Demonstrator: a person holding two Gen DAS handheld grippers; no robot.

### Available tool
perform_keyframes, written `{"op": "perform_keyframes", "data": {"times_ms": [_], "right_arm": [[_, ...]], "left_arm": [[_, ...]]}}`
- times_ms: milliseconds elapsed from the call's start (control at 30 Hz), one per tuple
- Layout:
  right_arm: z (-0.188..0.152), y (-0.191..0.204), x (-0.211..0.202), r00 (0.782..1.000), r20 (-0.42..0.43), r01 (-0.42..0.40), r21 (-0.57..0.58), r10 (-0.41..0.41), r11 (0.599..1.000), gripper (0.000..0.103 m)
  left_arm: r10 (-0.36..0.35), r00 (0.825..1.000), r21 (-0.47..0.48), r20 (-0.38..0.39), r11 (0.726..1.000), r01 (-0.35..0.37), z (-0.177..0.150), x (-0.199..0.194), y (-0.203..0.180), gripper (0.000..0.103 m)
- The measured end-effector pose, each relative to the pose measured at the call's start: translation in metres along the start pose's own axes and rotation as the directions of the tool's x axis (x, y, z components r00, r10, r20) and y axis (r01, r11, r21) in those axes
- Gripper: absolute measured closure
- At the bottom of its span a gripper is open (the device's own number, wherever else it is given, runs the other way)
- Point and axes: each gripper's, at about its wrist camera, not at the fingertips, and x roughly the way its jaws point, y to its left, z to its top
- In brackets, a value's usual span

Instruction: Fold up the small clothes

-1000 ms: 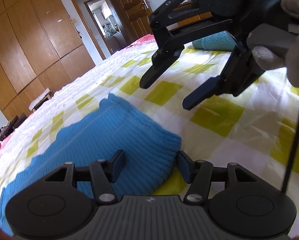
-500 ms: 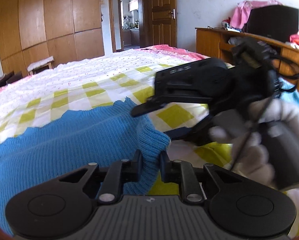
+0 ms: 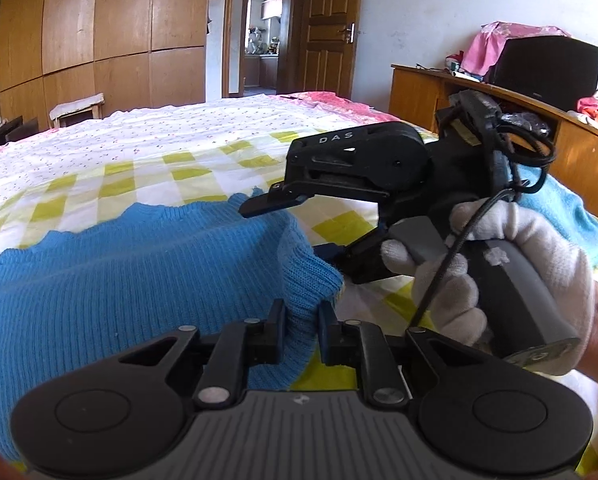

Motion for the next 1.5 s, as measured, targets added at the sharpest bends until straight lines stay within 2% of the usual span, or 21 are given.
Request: {"op": "perform_keyframes", "data": {"times_ms": [167, 233, 300, 400, 500, 600, 667, 800, 967, 1033, 1133, 1200, 1267, 1333, 1400, 1433, 1500], "right_arm": [[0.003, 0.003, 0.002, 1.0, -0.001, 0.016, -0.03, -0.016, 0.999, 0.048], [0.006, 0.006, 0.005, 0.999, -0.005, 0.031, -0.052, -0.032, 0.998, 0.055], [0.008, 0.007, 0.006, 0.998, -0.012, 0.067, -0.071, -0.068, 0.995, 0.074], [0.011, 0.004, 0.005, 0.996, -0.03, 0.082, -0.081, -0.085, 0.993, 0.084], [0.012, 0.002, 0.001, 0.995, -0.042, 0.083, -0.097, -0.087, 0.992, 0.087], [0.012, 0.004, -0.002, 0.995, -0.052, 0.075, -0.122, -0.081, 0.99, 0.088], [0.012, 0.004, -0.004, 0.995, -0.062, 0.07, -0.136, -0.079, 0.988, 0.088], [0.015, 0.001, -0.011, 0.994, -0.087, 0.054, -0.158, -0.068, 0.986, 0.088], [0.02, -0.001, -0.018, 0.988, -0.138, 0.049, -0.189, -0.076, 0.981, 0.088], [0.021, 0.0, -0.02, 0.986, -0.137, 0.061, -0.204, -0.09, 0.977, 0.088], [0.02, 0.001, -0.018, 0.986, -0.138, 0.064, -0.199, -0.092, 0.978, 0.087], [0.017, -0.001, -0.013, 0.986, -0.142, 0.062, -0.186, -0.089, 0.981, 0.085], [0.016, -0.002, -0.006, 0.986, -0.149, 0.049, -0.167, -0.074, 0.985, 0.085], [0.015, -0.002, 0.0, 0.987, -0.146, 0.045, -0.161, -0.069, 0.986, 0.085], [0.014, 0.001, 0.003, 0.988, -0.139, 0.048, -0.165, -0.072, 0.985, 0.085], [0.014, 0.003, 0.004, 0.988, -0.139, 0.05, -0.168, -0.074, 0.984, 0.084], [0.014, 0.006, 0.001, 0.988, -0.133, 0.052, -0.169, -0.075, 0.984, 0.087]], "left_arm": [[0.011, 1.0, 0.045, 0.004, 0.999, -0.011, 0.002, -0.003, -0.006, 0.08], [0.024, 1.0, 0.095, -0.002, 0.995, -0.023, -0.001, -0.001, -0.013, 0.079], [0.032, 0.999, 0.138, -0.01, 0.99, -0.03, -0.005, 0.003, -0.02, 0.077], [0.062, 0.998, 0.232, -0.022, 0.971, -0.055, -0.014, 0.01, -0.032, 0.064], [0.105, 0.994, 0.321, 0.001, 0.942, -0.1, -0.025, 0.011, -0.04, 0.049], [0.114, 0.993, 0.358, 0.01, 0.927, -0.11, -0.028, 0.012, -0.041, 0.041], [0.097, 0.995, 0.363, 0.005, 0.927, -0.092, -0.027, 0.011, -0.039, 0.039], [0.062, 0.998, 0.307, -0.015, 0.95, -0.055, -0.022, 0.007, -0.026, 0.037], [0.076, 0.997, 0.339, -0.013, 0.938, -0.067, -0.024, 0.009, -0.029, 0.037], [0.092, 0.995, 0.381, -0.034, 0.922, -0.072, -0.029, 0.018, -0.038, 0.037], [0.123, 0.992, 0.433, 0.007, 0.894, -0.114, -0.036, 0.024, -0.051, 0.037], [0.143, 0.989, 0.438, 0.025, 0.888, -0.139, -0.036, 0.028, -0.056, 0.037], [0.155, 0.988, 0.421, 0.028, 0.894, -0.152, -0.034, 0.032, -0.057, 0.038], [0.147, 0.989, 0.393, 0.023, 0.908, -0.144, -0.032, 0.034, -0.058, 0.049], [0.138, 0.99, 0.356, 0.017, 0.925, -0.135, -0.028, 0.032, -0.057, 0.067], [0.129, 0.991, 0.335, 0.019, 0.934, -0.128, -0.025, 0.028, -0.054, 0.073], [0.107, 0.994, 0.282, 0.024, 0.953, -0.11, -0.018, 0.018, -0.047, 0.077]]}}
